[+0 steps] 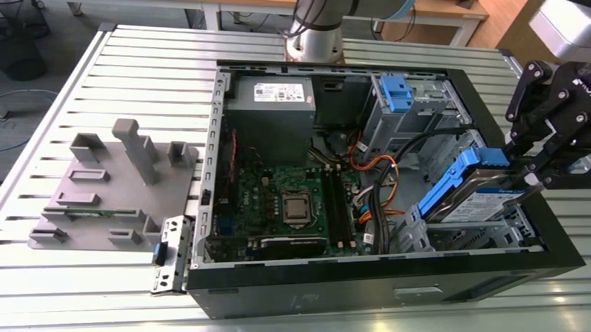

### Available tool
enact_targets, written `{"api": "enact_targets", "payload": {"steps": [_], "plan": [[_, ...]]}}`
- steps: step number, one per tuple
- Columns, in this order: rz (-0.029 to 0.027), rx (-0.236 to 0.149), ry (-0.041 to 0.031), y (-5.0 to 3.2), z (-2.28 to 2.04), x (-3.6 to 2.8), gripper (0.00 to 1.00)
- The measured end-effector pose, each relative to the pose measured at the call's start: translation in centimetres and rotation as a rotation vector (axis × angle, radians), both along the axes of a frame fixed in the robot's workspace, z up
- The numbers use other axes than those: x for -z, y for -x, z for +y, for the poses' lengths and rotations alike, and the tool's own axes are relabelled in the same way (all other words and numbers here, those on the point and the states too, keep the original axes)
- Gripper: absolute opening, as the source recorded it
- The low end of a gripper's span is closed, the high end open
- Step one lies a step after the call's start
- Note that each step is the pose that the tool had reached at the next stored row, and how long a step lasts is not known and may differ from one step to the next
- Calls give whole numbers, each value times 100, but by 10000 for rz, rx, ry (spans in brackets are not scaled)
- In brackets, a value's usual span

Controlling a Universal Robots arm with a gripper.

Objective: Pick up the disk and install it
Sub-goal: 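Insert the disk into the insertion slot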

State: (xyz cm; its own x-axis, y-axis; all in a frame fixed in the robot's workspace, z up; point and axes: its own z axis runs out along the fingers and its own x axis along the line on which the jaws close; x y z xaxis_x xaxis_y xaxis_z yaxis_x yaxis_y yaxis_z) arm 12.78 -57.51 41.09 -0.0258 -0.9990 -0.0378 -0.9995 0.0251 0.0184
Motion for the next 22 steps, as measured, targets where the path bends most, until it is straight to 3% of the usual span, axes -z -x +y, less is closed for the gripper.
{"api": "enact_targets", "payload": {"steps": [22], "plan": [[0, -8, -1, 0, 0, 400, 35]]}}
